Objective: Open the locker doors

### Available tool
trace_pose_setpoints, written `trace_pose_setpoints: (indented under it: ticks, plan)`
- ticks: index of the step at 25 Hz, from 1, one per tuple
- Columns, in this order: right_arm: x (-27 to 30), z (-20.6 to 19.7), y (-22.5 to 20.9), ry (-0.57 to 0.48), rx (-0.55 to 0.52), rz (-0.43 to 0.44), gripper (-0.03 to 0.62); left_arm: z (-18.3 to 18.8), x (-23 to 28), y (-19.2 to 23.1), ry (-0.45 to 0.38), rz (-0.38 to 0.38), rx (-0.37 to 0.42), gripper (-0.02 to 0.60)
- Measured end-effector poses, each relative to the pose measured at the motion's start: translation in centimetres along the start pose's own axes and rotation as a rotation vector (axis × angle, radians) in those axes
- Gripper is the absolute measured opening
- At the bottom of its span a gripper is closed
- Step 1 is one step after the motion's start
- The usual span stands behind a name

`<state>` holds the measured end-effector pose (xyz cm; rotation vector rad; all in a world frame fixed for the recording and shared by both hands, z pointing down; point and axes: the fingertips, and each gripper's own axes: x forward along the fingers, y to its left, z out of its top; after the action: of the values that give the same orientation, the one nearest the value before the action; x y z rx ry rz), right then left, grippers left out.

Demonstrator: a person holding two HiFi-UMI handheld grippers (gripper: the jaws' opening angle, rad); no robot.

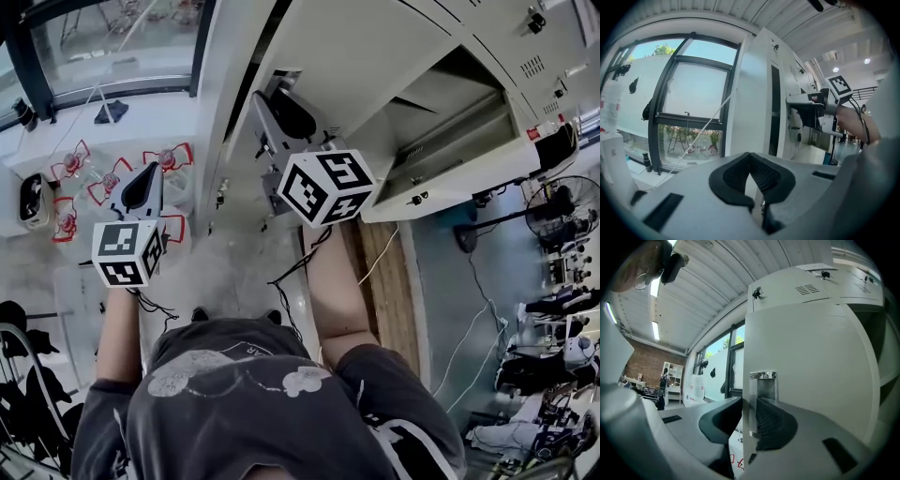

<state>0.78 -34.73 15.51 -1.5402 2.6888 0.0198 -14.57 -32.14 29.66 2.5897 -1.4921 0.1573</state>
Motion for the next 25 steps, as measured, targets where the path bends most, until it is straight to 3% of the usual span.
trace_pose_setpoints:
  ticks: [19,25]
  plan:
    - [-9.6,0.6,1.2,-0.012,0.004,0.211,0.12,-1.2,-1.0,-8.0,0.032,-0.111,0.051,0.009]
    - [-13.3,0.6,0.7,-0.015,0.001,0.294,0.123,-1.5,-1.0,-12.5,0.036,-0.091,0.068,0.009]
